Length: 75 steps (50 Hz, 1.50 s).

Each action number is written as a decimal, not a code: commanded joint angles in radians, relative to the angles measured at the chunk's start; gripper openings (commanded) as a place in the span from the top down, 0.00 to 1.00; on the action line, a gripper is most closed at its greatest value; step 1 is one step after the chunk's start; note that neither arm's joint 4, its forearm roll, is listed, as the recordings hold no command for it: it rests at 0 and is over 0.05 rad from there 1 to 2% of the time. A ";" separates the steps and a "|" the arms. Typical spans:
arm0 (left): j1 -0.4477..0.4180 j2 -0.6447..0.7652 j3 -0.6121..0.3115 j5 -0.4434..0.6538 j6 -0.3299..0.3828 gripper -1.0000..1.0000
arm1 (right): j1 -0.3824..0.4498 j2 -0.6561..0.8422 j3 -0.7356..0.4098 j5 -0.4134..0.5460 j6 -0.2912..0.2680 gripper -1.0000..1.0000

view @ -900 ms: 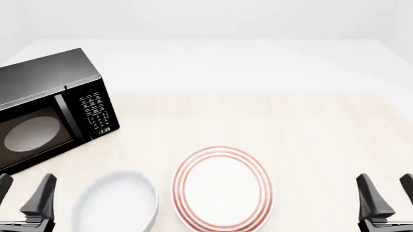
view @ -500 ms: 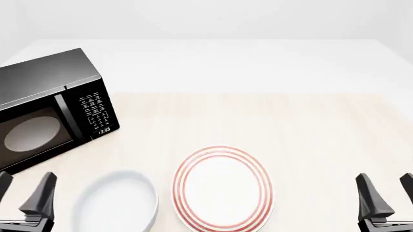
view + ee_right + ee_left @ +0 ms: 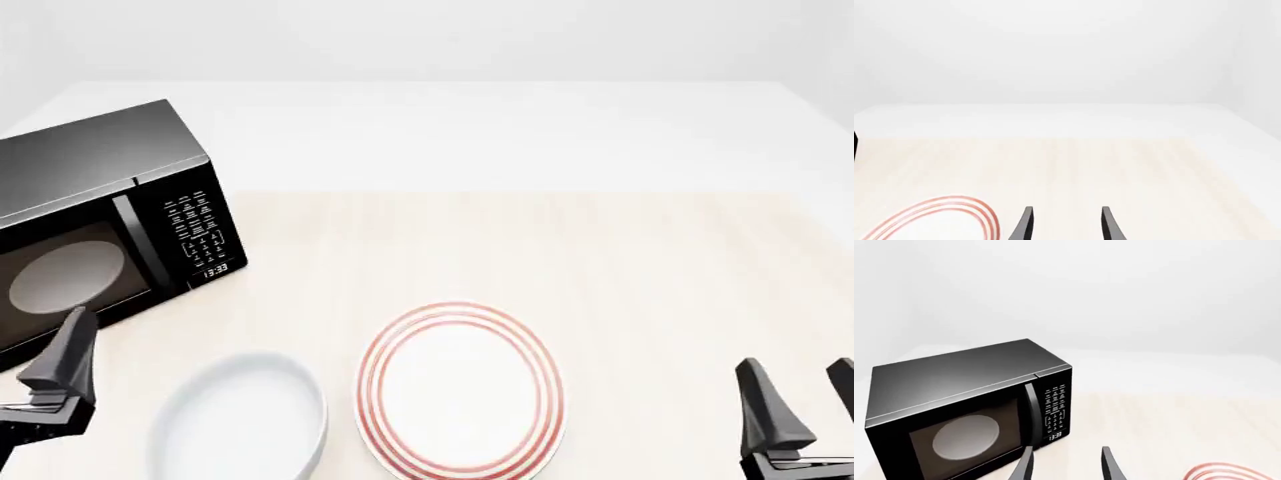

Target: Open the microwave.

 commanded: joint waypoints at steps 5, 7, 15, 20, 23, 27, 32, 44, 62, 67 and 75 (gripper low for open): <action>0.012 0.144 -0.055 -0.066 0.029 0.00 | 0.000 0.001 0.000 -0.001 0.000 0.00; 0.029 0.145 -0.060 -0.061 0.020 0.00 | 0.000 0.001 0.000 -0.001 0.000 0.00; 0.048 0.157 -0.038 -0.082 0.008 0.00 | -0.001 -0.002 0.000 0.002 0.000 0.00; 0.064 0.162 -0.029 -0.094 0.015 0.00 | -0.001 -0.002 0.000 0.002 0.000 0.00; 0.069 0.172 -0.022 -0.107 0.019 0.00 | -0.001 -0.002 0.000 0.002 0.000 0.00; 0.080 0.197 -0.015 -0.134 0.022 0.00 | -0.001 -0.002 0.000 0.002 0.000 0.00; 0.089 0.214 -0.004 -0.154 0.017 0.00 | -0.001 -0.002 0.000 0.002 0.000 0.00; 0.108 0.299 0.012 -0.240 0.016 0.00 | -0.001 -0.002 0.000 0.002 0.000 0.00; 0.104 0.476 -0.025 -0.360 0.012 0.00 | 0.000 -0.002 0.000 0.002 0.000 0.00; 0.106 0.533 -0.026 -0.406 0.007 0.00 | -0.001 -0.002 0.000 0.002 0.000 0.00; 0.101 0.601 -0.053 -0.441 0.006 0.00 | 0.000 -0.002 0.000 0.002 0.000 0.00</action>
